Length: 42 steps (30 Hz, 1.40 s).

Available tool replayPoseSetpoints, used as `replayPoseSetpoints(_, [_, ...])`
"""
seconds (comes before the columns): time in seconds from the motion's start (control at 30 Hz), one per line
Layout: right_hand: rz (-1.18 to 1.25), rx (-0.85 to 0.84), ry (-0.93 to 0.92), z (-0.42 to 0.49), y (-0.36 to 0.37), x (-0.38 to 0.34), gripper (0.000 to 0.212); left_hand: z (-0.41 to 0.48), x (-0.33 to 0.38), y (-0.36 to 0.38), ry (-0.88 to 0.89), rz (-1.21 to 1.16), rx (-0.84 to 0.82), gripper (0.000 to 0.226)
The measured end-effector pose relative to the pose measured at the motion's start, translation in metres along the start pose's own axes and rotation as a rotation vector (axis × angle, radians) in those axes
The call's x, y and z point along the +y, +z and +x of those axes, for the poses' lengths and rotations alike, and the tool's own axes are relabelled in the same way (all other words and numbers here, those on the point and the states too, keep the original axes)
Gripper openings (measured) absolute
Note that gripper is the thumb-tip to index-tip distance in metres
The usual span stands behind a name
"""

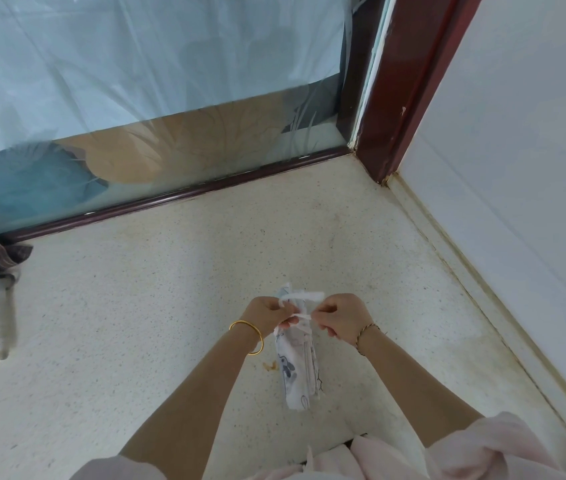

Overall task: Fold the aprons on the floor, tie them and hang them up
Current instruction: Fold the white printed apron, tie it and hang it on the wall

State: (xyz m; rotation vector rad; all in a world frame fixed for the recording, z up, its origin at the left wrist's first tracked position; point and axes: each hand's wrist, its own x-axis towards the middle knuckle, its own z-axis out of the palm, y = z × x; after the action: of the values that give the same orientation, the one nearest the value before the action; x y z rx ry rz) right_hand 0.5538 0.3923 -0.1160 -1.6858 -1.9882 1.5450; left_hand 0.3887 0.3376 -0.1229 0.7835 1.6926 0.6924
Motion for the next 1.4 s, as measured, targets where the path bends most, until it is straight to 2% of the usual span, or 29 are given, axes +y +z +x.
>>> replayPoseSetpoints(0.07, [0.006,-0.201,0.127,-0.004,-0.005,-0.001,0.010,0.000,-0.002,-0.002,0.016,0.031,-0.010,0.014])
replayPoseSetpoints(0.13, [-0.186,-0.345,0.133,-0.005,-0.004,-0.004,0.016,0.000,-0.002,-0.001,0.059,0.186,-0.066,0.020])
replayPoseSetpoints(0.2, [-0.289,-0.188,-0.025,0.000,0.003,-0.007,0.021,0.001,0.000,0.001,0.106,0.301,-0.090,0.019])
replayPoseSetpoints(0.27, [-0.086,-0.034,-0.157,0.000,0.008,-0.013,0.018,0.002,0.003,0.004,0.150,0.390,-0.098,0.021])
replayPoseSetpoints(0.3, [0.005,-0.017,-0.191,0.000,0.010,-0.014,0.024,0.002,0.006,0.005,0.172,0.444,-0.095,0.022])
replayPoseSetpoints(0.37, [0.050,-0.057,-0.210,0.001,0.014,-0.011,0.030,0.001,0.008,0.008,0.217,0.515,-0.080,0.023])
replayPoseSetpoints(0.43, [-0.026,-0.109,-0.216,0.002,0.018,-0.007,0.031,-0.001,0.007,0.010,0.266,0.567,-0.025,0.022])
replayPoseSetpoints(0.53, [-0.029,-0.105,-0.183,0.005,0.021,-0.004,0.026,-0.003,-0.001,0.011,0.385,0.591,0.096,0.026])
replayPoseSetpoints(0.67, [0.129,-0.109,-0.105,0.005,0.019,-0.007,0.024,-0.005,-0.010,0.016,0.628,0.719,0.354,0.005])
replayPoseSetpoints(0.77, [0.125,-0.138,-0.110,0.005,0.018,-0.009,0.031,-0.003,-0.016,0.022,0.738,0.687,0.407,0.019])
replayPoseSetpoints(0.87, [0.129,-0.141,-0.104,0.004,0.015,-0.006,0.025,0.002,-0.018,0.020,0.756,0.585,0.381,0.009])
replayPoseSetpoints(0.93, [0.155,-0.132,-0.087,0.003,0.013,-0.003,0.019,0.006,-0.018,0.014,0.727,0.552,0.302,0.003])
replayPoseSetpoints(1.0, [0.198,-0.110,-0.045,0.004,0.012,-0.001,0.013,0.009,-0.021,0.008,0.696,0.519,0.219,0.005])
replayPoseSetpoints(1.07, [0.221,-0.096,-0.018,0.004,0.013,0.001,0.007,0.008,-0.023,0.006,0.619,0.478,0.206,0.012])
replayPoseSetpoints(1.17, [0.056,-0.038,-0.028,0.004,0.013,-0.001,0.009,0.004,-0.027,0.009,0.322,0.503,0.242,0.025])
replayPoseSetpoints(1.27, [-0.212,0.039,-0.015,0.006,0.012,0.000,0.021,0.007,-0.039,0.008,0.059,0.421,0.270,0.028])
replayPoseSetpoints(1.33, [-0.271,0.059,0.028,0.005,0.009,0.005,0.029,0.008,-0.042,0.006,-0.102,0.314,0.266,0.031])
replayPoseSetpoints(1.4, [-0.269,0.076,0.076,0.007,0.006,0.011,0.027,0.010,-0.042,0.003,-0.184,0.287,0.263,0.035])
